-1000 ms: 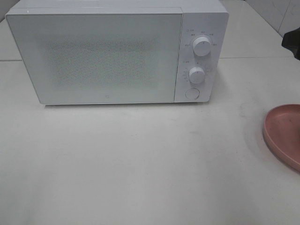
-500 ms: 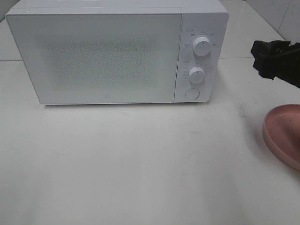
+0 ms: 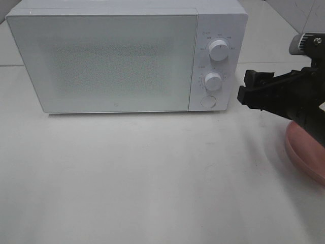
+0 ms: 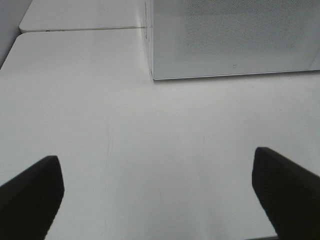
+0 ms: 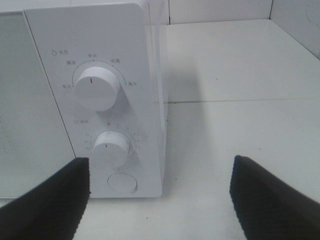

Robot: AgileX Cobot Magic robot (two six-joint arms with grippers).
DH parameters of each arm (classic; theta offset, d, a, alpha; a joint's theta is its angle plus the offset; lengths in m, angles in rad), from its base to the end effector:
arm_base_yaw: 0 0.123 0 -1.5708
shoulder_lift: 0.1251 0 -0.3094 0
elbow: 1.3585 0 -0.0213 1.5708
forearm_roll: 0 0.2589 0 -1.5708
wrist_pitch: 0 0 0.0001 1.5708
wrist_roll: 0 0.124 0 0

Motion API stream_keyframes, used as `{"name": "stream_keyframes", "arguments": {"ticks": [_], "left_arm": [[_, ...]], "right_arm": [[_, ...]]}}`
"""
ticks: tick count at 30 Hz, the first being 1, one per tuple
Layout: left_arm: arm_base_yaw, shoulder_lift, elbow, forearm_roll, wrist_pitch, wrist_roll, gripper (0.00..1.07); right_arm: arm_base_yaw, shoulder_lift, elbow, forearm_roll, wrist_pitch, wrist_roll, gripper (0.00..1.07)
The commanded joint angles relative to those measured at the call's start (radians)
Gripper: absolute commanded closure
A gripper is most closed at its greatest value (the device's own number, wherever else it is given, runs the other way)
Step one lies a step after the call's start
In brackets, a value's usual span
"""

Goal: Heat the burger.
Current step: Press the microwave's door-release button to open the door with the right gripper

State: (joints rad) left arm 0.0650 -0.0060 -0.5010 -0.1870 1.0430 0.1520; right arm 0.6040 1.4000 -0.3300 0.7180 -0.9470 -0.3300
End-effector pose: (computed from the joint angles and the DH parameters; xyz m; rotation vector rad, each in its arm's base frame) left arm 0.0073 -0.0195 0.2700 0.0946 2.0046 -0.0843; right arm 0.2437 0.0878 0.2102 0.0121 1.7186 0.0605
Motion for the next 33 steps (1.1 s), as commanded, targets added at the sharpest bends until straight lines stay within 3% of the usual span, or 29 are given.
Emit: {"name": "stream_keyframes", "arguments": {"ticks": [1,17,27,33], "left_arm": [[-0.005,-0.024,0.003,-0.001,-0.004,0.0,0.11],[-0.005,-0.024,0.003,-0.001,-0.004,0.0,0.11],[-0.005,-0.024,0.003,-0.001,-0.004,0.0,0.11],[-0.005,-0.024,0.003,-0.001,-0.004,0.0,0.11]], "right_arm": [[0.037,0.023,0.001,0.056,-0.041,-0.03,0.35],[0.294,0.199,0.001,0.293,-0.185,-0.056,0.35],[0.327,0.227,0.001,0.315,-0.174,-0.033,0.35],[0.327,0.227,0.001,0.315,-0.167,0.151,0.37]]}}
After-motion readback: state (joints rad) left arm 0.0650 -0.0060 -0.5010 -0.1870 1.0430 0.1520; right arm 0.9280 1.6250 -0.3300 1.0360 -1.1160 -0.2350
